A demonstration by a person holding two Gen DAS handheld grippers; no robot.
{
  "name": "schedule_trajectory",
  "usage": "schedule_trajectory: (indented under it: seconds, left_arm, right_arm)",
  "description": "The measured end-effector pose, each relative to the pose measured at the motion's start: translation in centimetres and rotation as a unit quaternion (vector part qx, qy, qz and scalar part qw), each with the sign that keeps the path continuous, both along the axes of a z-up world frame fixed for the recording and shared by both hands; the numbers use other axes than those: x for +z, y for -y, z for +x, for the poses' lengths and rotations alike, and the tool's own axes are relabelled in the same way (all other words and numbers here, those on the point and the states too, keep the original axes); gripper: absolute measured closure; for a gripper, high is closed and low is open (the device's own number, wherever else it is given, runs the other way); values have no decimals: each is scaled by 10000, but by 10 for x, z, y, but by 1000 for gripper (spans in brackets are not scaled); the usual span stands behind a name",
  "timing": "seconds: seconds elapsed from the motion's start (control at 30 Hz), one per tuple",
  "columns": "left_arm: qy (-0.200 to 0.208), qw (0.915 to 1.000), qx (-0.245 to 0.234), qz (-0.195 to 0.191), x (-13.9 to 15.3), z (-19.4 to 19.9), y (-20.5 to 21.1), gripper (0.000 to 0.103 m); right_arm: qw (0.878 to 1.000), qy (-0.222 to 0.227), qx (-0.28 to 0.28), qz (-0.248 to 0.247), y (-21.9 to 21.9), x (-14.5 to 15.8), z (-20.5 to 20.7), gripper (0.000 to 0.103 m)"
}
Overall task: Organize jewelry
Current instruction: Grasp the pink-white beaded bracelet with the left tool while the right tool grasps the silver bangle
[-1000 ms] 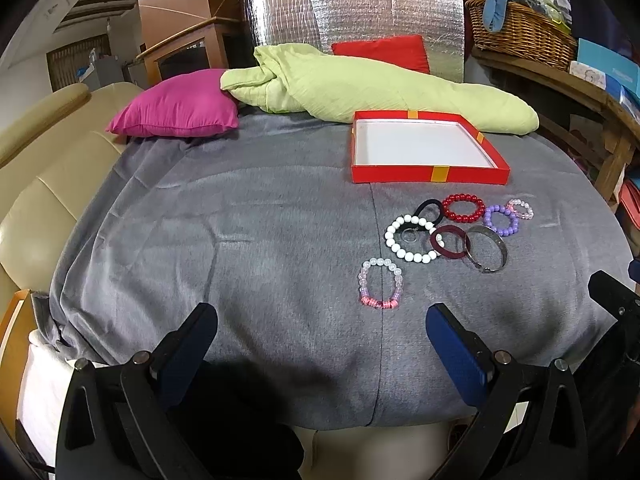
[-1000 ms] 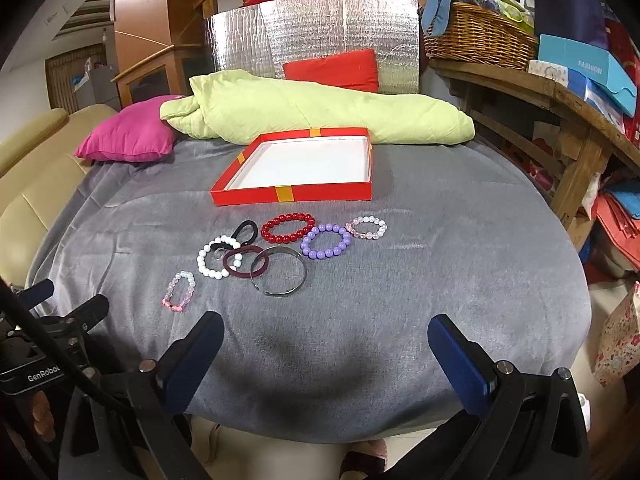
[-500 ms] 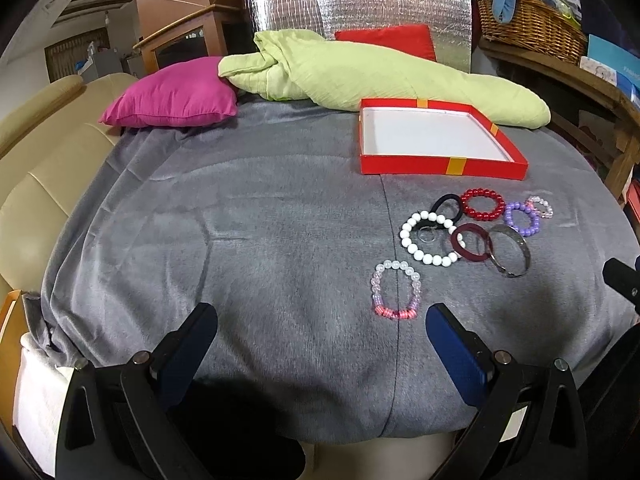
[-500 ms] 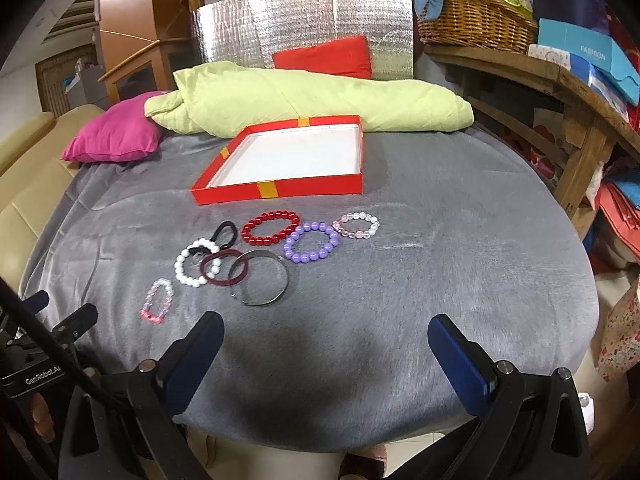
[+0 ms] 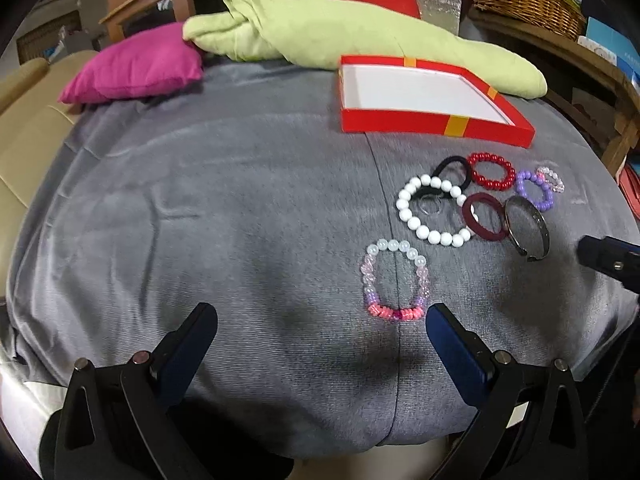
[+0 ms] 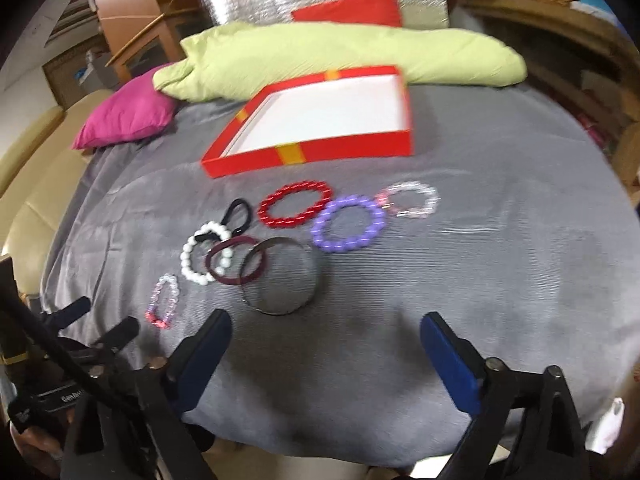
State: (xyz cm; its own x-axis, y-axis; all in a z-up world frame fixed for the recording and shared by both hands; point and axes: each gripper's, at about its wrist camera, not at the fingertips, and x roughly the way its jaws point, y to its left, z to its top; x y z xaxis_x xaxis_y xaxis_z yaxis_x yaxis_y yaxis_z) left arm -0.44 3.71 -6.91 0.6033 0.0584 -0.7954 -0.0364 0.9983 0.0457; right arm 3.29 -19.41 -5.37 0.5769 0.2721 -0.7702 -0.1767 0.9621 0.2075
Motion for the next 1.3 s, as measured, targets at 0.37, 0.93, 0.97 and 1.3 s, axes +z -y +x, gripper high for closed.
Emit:
schedule_trajectory:
  seconds: [0.37,0.93,0.97,1.3]
  left_arm:
    - [-413,9981,-87,-458,-21,12,0,0]
    - [104,9994,-107,-301,-17,29,3,75]
    - [124,9991,-105,-386,-16,29,0,76]
    - [161,9965,-203,-795,-10,29,-9,95]
  right_arm:
    - [9989,-287,209,-303,-27,-21,26,18]
    - [9996,-43,259,-103,-13,-19,16,46]
    - [9997,-47,216,-49,-9,-18,15,46]
    - [9994,-113,-29,339,10,-15,15,46]
